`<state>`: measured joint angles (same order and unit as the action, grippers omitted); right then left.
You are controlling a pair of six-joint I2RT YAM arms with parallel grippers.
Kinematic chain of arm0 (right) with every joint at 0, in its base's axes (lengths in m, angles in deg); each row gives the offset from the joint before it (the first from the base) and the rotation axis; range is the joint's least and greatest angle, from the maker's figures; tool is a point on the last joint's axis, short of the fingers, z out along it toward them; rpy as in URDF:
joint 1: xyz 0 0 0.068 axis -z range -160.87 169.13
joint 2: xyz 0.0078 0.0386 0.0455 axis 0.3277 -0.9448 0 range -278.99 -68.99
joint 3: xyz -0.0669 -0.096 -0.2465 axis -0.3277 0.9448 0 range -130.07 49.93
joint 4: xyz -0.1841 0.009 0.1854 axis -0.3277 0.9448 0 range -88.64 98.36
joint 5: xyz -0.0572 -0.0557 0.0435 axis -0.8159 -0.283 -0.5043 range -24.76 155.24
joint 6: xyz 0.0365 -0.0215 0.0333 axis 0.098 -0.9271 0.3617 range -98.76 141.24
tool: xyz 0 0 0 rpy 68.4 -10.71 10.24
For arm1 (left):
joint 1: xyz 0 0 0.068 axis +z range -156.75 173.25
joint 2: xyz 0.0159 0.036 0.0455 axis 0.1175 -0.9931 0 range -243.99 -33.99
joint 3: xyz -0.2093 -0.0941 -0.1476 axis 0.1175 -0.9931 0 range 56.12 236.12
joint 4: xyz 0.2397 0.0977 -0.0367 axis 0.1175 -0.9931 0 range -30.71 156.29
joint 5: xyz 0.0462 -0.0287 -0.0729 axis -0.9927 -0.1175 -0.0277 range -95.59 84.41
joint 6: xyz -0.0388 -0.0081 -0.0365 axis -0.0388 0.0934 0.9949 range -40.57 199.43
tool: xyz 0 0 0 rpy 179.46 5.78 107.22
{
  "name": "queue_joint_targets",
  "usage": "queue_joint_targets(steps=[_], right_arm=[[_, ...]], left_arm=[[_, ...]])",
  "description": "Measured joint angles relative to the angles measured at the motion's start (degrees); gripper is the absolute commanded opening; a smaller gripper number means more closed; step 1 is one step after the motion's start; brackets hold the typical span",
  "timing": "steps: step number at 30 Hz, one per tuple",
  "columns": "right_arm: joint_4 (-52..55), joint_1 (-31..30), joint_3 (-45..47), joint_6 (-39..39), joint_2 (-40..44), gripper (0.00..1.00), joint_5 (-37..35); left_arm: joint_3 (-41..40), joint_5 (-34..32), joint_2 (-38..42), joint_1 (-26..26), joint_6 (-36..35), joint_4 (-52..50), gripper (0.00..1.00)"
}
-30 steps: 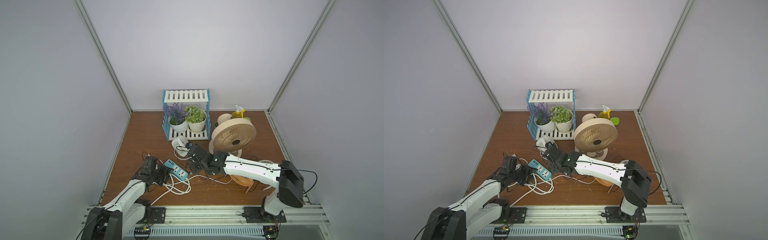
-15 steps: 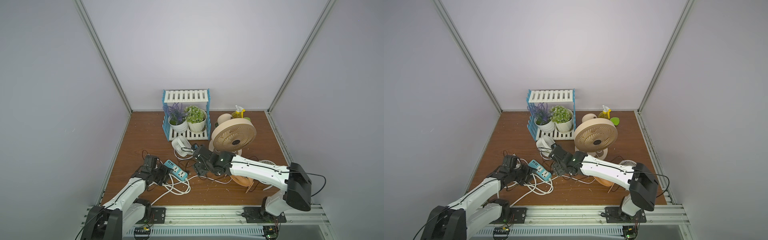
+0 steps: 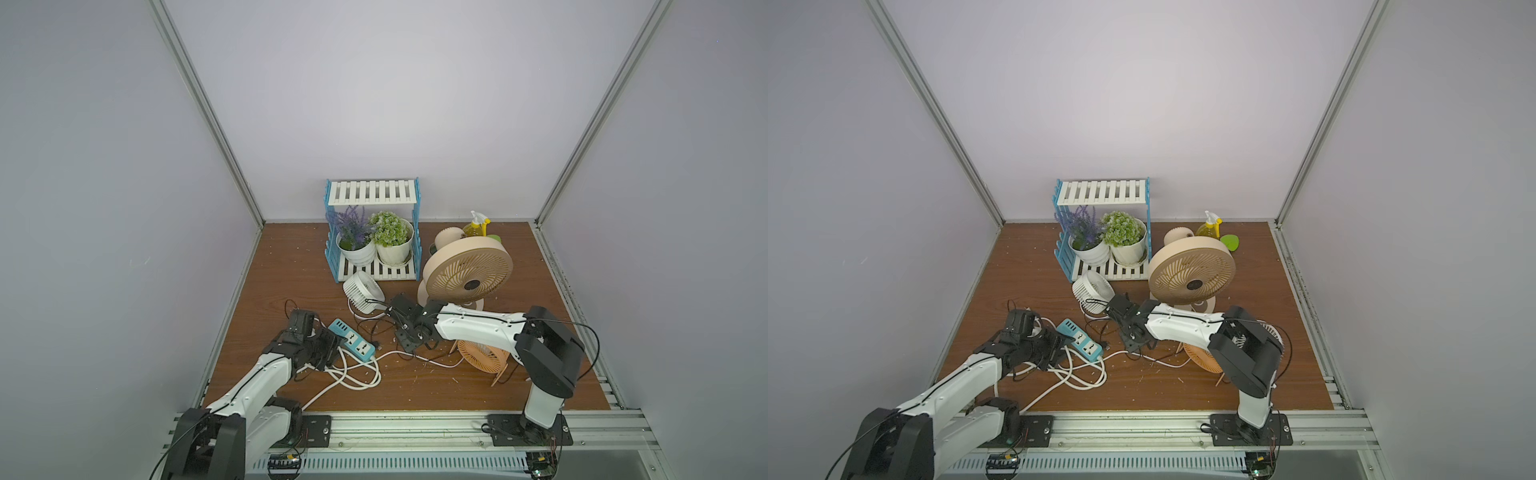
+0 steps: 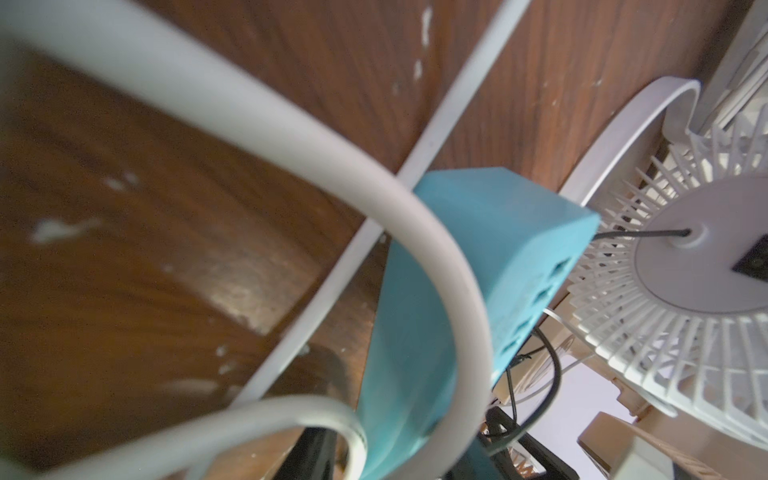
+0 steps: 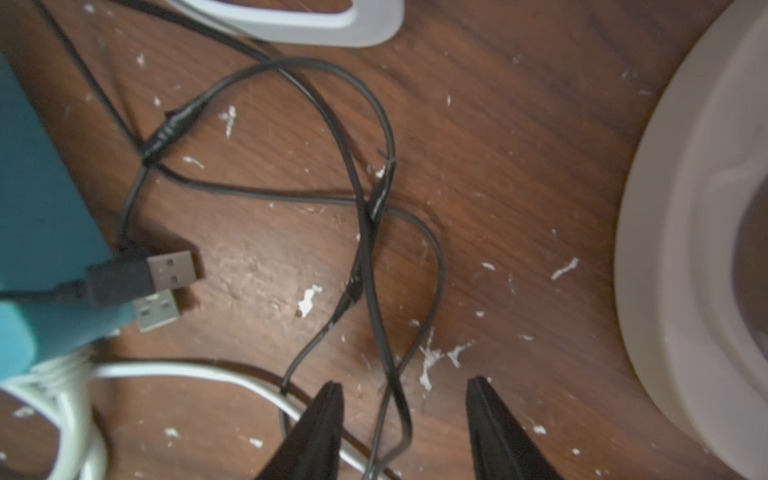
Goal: Unplug the desk fan from the power strip
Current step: Place the plug at the center of the board.
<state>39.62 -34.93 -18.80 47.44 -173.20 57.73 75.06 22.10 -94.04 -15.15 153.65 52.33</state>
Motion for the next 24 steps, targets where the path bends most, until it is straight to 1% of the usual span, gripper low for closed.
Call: queue_joint_targets(steps=[2,3,4,5,7,9,14,18,21,24], right_arm=[[-0.76,0.24,-0.59,0.28,-1.22,0.16,0.20],[-0.94,0.37,-0.76,0.28,-1.60,0.08,0.26],[-1.03,0.48,-0.83,0.37,-1.73,0.02,0.20],[-1.07,0.52,-0.85,0.61,-1.70,0.00,0.11],[-0.96,0.52,-0.26,0.72,-0.52,0.00,-0.26],[-0.42,0.52,1.60,0.85,2.36,0.00,-0.59],[3.34,0.52,9.07,2.19,14.97,0.00,-1.57],[7.19,0.94,14.53,4.33,22.99,0.00,-2.40],[9.44,2.69,17.90,5.81,25.94,0.00,-2.82],[10.58,6.01,20.52,6.69,27.50,0.00,-3.08]], left_arm=[[0.00,0.00,0.02,0.00,0.00,0.00,0.42],[0.00,-0.04,0.15,0.00,0.02,-0.02,0.42],[0.00,-0.11,0.33,0.00,0.02,-0.02,0.42],[0.00,-0.17,0.46,0.00,0.02,-0.04,0.42],[0.00,-0.26,0.59,0.00,0.02,-0.07,0.42],[0.00,-0.31,0.52,0.00,0.04,-0.02,0.42],[0.11,0.22,-0.87,0.00,0.04,0.70,0.43],[1.44,1.51,-4.59,0.72,-0.50,2.95,0.42],[3.04,3.15,-8.02,2.21,-1.62,4.17,0.42],[4.81,4.28,-10.80,3.89,-3.30,4.09,0.42]])
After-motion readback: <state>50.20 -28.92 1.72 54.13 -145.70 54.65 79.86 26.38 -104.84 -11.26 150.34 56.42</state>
